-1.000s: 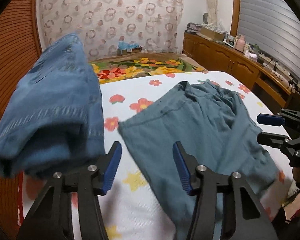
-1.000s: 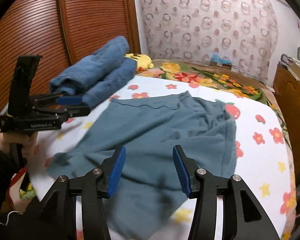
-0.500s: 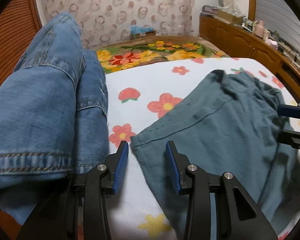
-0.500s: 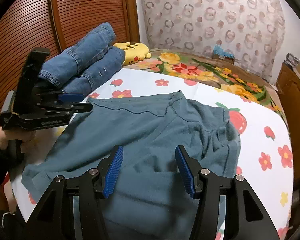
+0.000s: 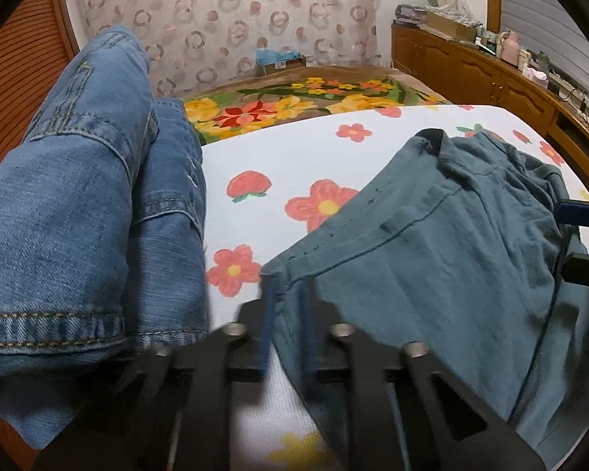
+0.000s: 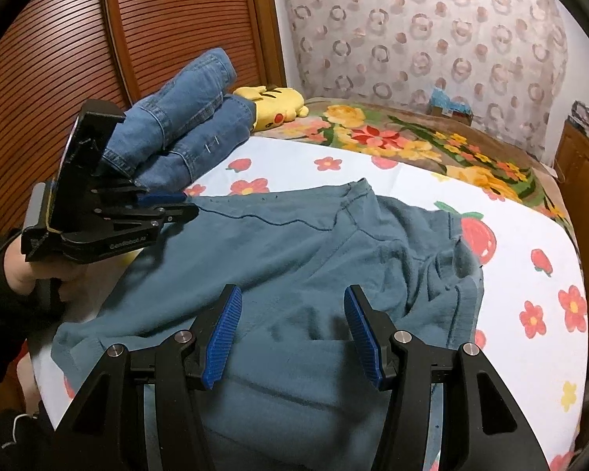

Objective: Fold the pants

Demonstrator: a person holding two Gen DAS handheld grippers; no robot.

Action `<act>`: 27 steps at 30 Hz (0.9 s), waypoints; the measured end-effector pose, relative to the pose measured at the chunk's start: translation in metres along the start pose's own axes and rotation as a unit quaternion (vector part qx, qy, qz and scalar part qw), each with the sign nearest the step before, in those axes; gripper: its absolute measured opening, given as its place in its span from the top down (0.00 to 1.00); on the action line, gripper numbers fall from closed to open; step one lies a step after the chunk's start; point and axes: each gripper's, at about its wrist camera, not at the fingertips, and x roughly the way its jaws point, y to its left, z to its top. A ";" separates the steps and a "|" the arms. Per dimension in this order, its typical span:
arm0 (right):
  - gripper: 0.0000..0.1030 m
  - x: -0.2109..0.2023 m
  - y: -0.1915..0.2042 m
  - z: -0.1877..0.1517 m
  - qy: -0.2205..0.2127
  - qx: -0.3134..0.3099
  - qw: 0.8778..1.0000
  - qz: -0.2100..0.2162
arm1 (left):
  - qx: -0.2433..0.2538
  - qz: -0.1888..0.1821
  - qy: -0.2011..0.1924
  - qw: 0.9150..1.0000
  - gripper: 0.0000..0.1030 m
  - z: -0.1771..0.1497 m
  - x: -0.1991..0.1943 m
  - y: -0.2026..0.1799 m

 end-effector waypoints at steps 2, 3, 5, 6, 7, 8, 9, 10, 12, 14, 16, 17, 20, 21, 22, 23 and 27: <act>0.45 -0.001 0.000 -0.001 -0.002 0.001 1.000 0.000 | -0.002 -0.001 -0.002 1.000 0.95 0.002 -0.001 0.000; 0.45 -0.002 -0.001 -0.002 -0.003 0.002 1.000 0.001 | 0.000 0.003 -0.005 1.000 0.96 0.003 -0.003 0.000; 0.45 -0.003 -0.001 -0.003 -0.003 0.003 1.000 -0.001 | 0.006 0.017 -0.016 1.000 0.96 0.007 -0.009 0.001; 0.45 -0.003 -0.001 -0.004 -0.003 0.003 1.000 -0.001 | 0.005 0.020 -0.021 1.000 0.96 0.010 -0.011 0.002; 0.45 -0.002 -0.002 -0.005 -0.003 0.004 1.000 -0.002 | 0.004 0.024 -0.025 0.999 0.96 0.012 -0.014 0.004; 0.45 -0.003 -0.002 -0.005 -0.002 0.005 1.000 -0.002 | 0.005 0.032 -0.030 0.999 0.96 0.016 -0.017 0.006; 0.45 -0.003 -0.003 -0.005 -0.002 0.006 1.000 -0.003 | 0.006 0.036 -0.035 0.999 0.96 0.019 -0.019 0.008; 0.45 -0.003 -0.003 -0.005 -0.002 0.007 1.000 -0.003 | 0.004 0.038 -0.037 0.999 0.96 0.022 -0.021 0.010; 0.45 -0.004 -0.004 -0.005 -0.003 0.009 1.000 -0.004 | 0.006 0.041 -0.037 0.998 0.96 0.025 -0.021 0.012; 0.45 -0.006 -0.004 -0.006 -0.003 0.010 1.000 -0.004 | 0.006 0.039 -0.037 0.999 0.96 0.026 -0.021 0.012; 0.45 -0.008 -0.004 -0.006 -0.004 0.011 1.000 -0.006 | 0.005 0.032 -0.038 0.999 0.96 0.025 -0.023 0.011; 0.45 -0.009 -0.004 -0.007 -0.004 0.011 1.000 -0.008 | 0.005 0.027 -0.040 0.999 0.96 0.025 -0.025 0.010; 0.45 -0.015 -0.002 -0.008 -0.006 0.011 1.000 -0.012 | 0.008 0.020 -0.045 0.999 0.96 0.022 -0.032 0.005; 0.45 -0.016 -0.003 -0.009 -0.007 0.012 1.000 -0.014 | 0.009 0.016 -0.048 0.999 0.96 0.021 -0.035 0.003; 0.45 -0.017 -0.002 -0.009 -0.007 0.012 1.000 -0.015 | 0.009 0.012 -0.049 0.999 0.96 0.021 -0.037 0.001; 0.45 -0.018 -0.001 -0.010 -0.007 0.012 1.000 -0.016 | 0.009 0.009 -0.049 0.999 0.94 0.020 -0.040 0.000; 0.45 -0.024 0.002 -0.013 -0.008 0.015 1.000 -0.021 | 0.009 -0.002 -0.059 0.998 0.76 0.016 -0.053 -0.005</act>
